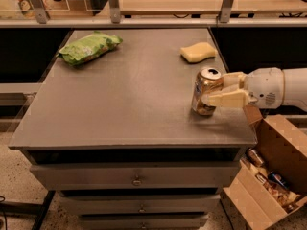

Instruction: Place orange can upright

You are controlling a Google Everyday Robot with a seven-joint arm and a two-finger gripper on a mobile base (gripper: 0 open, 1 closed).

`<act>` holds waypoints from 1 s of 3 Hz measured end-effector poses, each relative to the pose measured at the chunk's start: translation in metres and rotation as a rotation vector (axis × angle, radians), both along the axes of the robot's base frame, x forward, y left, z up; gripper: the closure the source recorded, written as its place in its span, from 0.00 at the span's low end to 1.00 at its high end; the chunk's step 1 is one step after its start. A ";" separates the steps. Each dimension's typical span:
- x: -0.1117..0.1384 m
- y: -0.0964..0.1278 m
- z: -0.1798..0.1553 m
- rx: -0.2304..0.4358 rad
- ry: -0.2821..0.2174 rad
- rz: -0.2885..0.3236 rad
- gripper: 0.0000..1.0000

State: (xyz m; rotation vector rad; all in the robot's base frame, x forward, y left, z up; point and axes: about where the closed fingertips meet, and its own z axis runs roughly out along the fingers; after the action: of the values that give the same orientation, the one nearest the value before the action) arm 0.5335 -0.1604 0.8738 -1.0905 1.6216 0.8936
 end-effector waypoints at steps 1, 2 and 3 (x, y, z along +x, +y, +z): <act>-0.001 -0.001 -0.006 0.005 -0.014 0.014 0.12; -0.002 0.000 -0.009 0.011 -0.025 0.028 0.00; -0.003 -0.008 -0.006 -0.023 -0.036 0.005 0.00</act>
Offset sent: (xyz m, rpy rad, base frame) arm -0.0032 -0.0050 -0.0141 0.0189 -0.0381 0.0351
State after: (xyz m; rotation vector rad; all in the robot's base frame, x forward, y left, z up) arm 0.5309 -0.1687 0.8681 -1.1209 1.6033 0.8557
